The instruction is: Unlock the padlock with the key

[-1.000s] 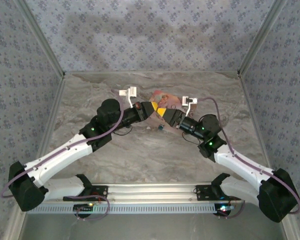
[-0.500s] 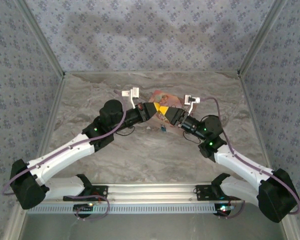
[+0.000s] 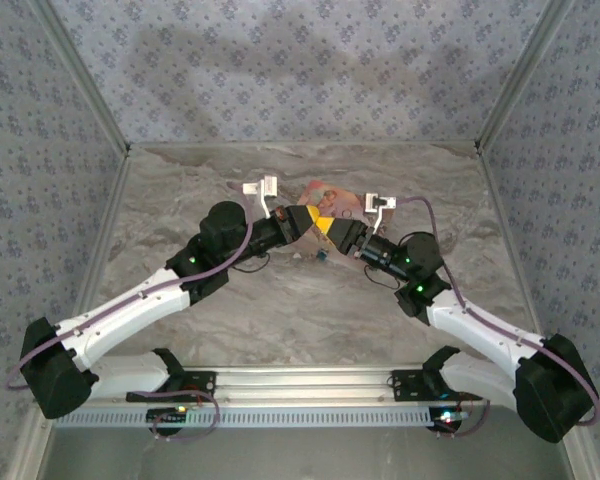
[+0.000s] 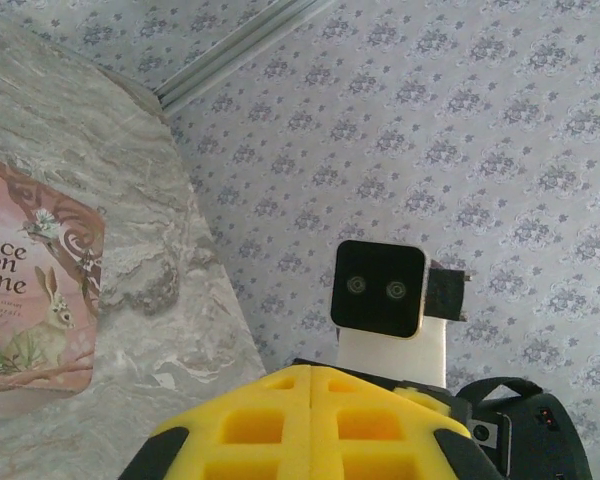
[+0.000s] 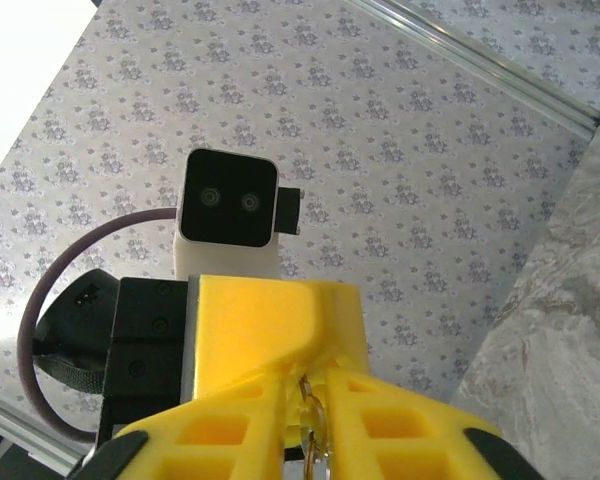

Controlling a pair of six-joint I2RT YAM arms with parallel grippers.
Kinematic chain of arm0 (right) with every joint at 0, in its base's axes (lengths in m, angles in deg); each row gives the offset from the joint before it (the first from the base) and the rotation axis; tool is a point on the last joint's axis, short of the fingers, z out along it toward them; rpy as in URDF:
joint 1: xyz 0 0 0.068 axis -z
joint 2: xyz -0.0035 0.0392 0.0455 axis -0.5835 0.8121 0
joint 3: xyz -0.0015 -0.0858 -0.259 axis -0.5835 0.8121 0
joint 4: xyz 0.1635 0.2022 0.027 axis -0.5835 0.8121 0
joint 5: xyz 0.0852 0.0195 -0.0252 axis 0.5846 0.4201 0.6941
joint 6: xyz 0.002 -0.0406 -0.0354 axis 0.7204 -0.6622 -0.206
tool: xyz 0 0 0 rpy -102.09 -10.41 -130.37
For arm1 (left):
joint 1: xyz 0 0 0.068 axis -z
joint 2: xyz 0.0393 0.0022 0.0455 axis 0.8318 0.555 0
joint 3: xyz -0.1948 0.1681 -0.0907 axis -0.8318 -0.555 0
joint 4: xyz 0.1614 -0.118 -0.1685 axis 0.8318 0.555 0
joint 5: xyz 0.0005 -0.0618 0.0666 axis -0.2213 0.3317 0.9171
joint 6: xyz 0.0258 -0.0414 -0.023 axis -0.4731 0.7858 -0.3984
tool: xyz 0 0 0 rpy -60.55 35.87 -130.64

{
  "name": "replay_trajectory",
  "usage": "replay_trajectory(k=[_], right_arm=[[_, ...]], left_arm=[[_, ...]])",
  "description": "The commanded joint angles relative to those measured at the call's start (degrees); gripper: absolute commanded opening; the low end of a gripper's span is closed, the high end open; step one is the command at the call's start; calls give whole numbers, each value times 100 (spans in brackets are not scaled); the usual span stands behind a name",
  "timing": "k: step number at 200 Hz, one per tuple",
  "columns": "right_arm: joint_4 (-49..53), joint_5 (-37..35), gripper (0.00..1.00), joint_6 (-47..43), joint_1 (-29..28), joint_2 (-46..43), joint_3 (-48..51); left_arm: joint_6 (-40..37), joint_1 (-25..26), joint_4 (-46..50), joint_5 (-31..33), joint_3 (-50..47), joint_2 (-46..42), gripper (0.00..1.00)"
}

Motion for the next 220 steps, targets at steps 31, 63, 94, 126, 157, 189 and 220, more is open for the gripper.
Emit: replay_trajectory(k=[31,63,94,126,157,189,220], right_arm=[[-260,79,12,68,-43,60,-62],[-341,56,0,88,-26,77,-26],[-185,47,0,10,60,-14,-6],[593,242,0,-300,472,-303,-57],[2371,435,0,-1198,1144,-589,-489],[4100,155,0,-2558,1779,-256,-1285],[5243,-893,0,-3972,2006,656,-2222]], left_arm=[[-25,39,-346,135,-27,-89,0],[-16,59,-413,140,-70,-84,0],[-40,57,-318,217,-124,-172,5],[-215,50,182,548,-231,-469,48],[-315,49,796,690,-520,-783,68],[-457,49,1211,551,-993,-808,74],[-535,50,775,397,-1708,-540,85]])
